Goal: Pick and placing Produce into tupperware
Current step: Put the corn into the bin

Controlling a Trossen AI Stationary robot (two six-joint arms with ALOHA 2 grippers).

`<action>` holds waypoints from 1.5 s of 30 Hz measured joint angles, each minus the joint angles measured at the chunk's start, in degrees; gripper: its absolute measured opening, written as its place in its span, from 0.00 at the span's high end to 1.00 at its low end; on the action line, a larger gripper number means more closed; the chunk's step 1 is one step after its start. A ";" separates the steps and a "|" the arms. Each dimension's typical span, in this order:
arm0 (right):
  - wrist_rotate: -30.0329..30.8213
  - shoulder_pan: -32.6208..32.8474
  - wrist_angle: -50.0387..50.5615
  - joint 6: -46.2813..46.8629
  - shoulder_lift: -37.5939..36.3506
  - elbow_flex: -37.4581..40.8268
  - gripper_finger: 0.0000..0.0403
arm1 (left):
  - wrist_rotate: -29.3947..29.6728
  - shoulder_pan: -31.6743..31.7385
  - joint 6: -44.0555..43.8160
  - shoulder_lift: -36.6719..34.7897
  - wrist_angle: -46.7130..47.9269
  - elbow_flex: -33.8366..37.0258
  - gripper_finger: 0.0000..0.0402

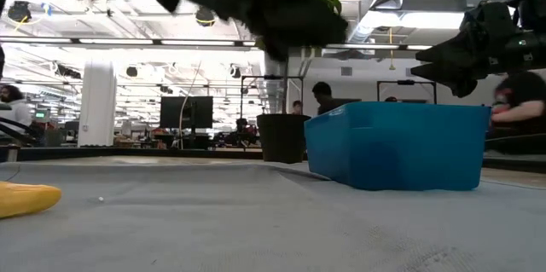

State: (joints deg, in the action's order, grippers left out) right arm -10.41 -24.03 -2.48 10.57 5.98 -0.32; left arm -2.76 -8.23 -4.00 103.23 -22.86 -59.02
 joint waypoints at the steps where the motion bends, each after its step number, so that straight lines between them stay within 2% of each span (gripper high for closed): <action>1: 0.00 0.00 0.00 0.00 -0.02 0.00 0.38 | 0.13 -0.96 1.36 -1.23 0.95 0.00 0.71; 7: 0.00 0.00 0.00 0.00 -0.02 0.00 0.38 | 10.86 -7.45 4.08 -7.94 7.46 1.96 0.72; 10: 0.00 0.00 0.00 0.00 -0.02 0.02 0.38 | 13.54 -11.10 3.68 -10.64 8.31 4.32 0.72; 18: 0.00 0.00 0.00 0.00 -0.02 0.02 0.38 | 24.09 -20.92 -15.57 -13.62 18.15 5.35 0.72; 25: 0.00 0.00 0.00 0.00 -0.02 0.02 0.38 | 24.00 -25.95 -41.02 -13.67 26.18 5.35 0.72; 28: 0.00 0.00 0.00 0.00 -0.02 0.02 0.38 | 21.99 -27.58 -52.58 -13.67 28.52 5.35 0.72; 32: -0.02 -0.02 0.00 0.00 -0.02 0.02 0.38 | 19.31 -29.76 -63.41 -13.67 32.06 5.35 0.72; 40: 0.00 0.00 0.00 0.00 -0.02 0.02 0.38 | 21.43 -31.60 -73.65 -12.41 35.52 5.35 0.72; 45: 0.00 -0.01 0.00 0.00 -0.02 0.02 0.38 | 18.49 -31.76 -78.08 -8.94 36.47 5.33 0.72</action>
State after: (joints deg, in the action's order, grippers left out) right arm -10.41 -24.04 -2.48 10.57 5.96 -0.30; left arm 15.72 -39.99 -82.09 94.30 13.60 -53.69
